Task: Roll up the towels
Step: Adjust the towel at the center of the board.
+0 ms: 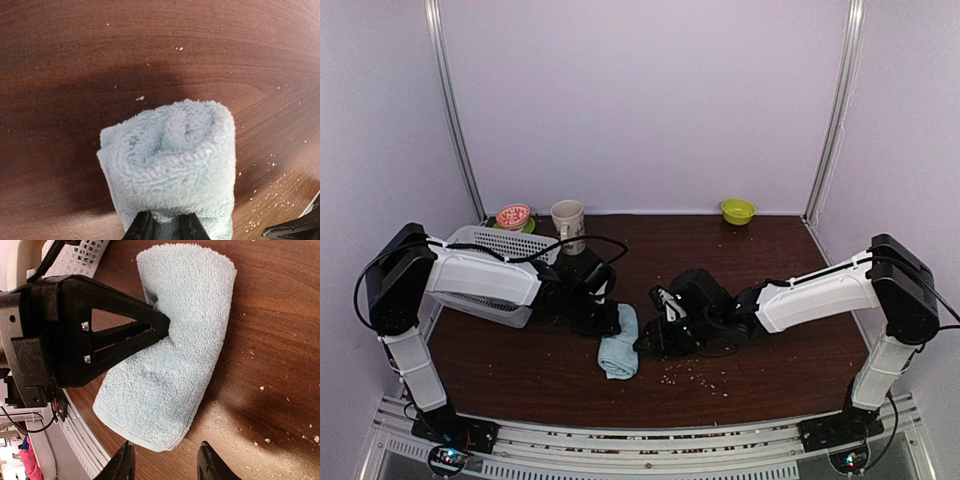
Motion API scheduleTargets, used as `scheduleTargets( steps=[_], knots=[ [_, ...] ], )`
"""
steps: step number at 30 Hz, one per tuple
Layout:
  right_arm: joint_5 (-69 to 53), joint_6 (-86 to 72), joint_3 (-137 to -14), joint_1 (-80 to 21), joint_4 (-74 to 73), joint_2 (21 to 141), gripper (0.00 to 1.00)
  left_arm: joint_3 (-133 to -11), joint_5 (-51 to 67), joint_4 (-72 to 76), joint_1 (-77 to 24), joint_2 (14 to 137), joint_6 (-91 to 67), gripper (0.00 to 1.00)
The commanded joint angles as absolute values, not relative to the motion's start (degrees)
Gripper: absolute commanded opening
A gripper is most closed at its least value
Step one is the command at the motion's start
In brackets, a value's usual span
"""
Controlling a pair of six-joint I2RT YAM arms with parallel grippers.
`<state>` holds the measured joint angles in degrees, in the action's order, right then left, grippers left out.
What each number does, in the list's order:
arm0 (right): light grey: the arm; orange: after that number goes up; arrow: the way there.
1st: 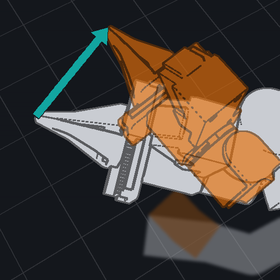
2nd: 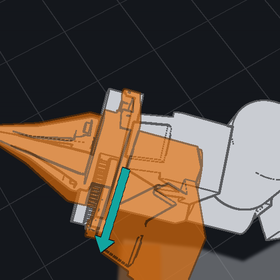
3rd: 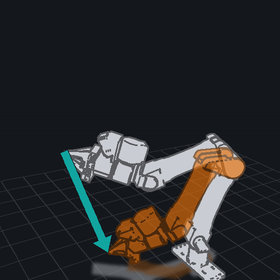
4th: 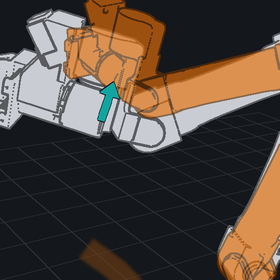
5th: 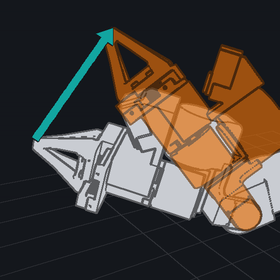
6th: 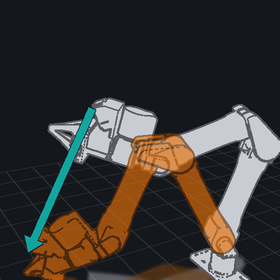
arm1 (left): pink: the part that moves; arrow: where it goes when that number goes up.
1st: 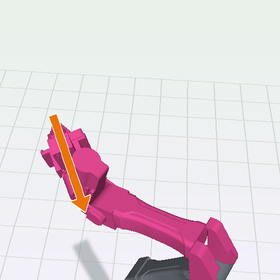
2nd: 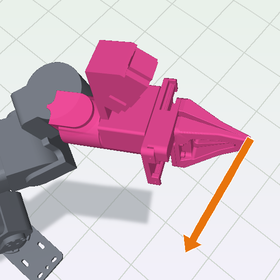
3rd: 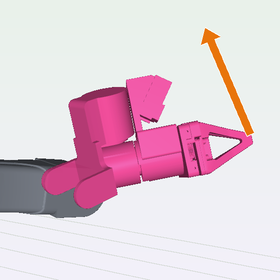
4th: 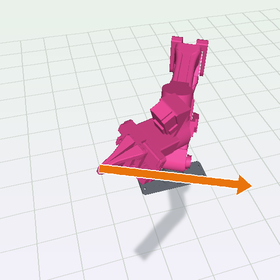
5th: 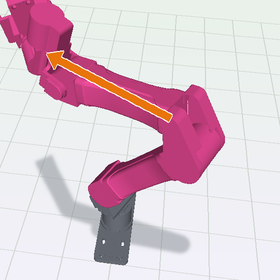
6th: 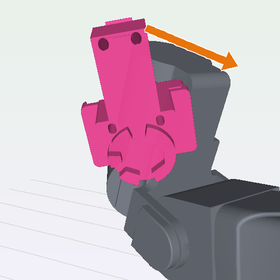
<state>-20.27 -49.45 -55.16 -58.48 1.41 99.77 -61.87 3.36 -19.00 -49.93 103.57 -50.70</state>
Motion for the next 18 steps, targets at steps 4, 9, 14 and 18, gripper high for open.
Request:
scheduleTargets(
  steps=[4,9,14,18],
  knots=[
    [-21.4,-47.6,-61.4,-59.7,0.2,103.2,0.36,-54.8,1.1,-21.8,-49.6,105.1,-51.4,0.16],
    [-23.4,-48.9,-64.6,-60.9,2.4,107.2,0.30,-53.3,1.6,-20.3,-49.6,104.6,-51.7,0.10],
    [-24.5,-50.4,-65.9,-61.0,2.9,111.7,0.27,-51.8,1.4,-20.0,-49.6,103.2,-51.9,0.03],
    [-24.6,-50.6,-66.2,-61.0,0.9,114.6,0.25,-50.7,1.8,-19.9,-49.6,100.6,-52.1,0.03]
  ],
)
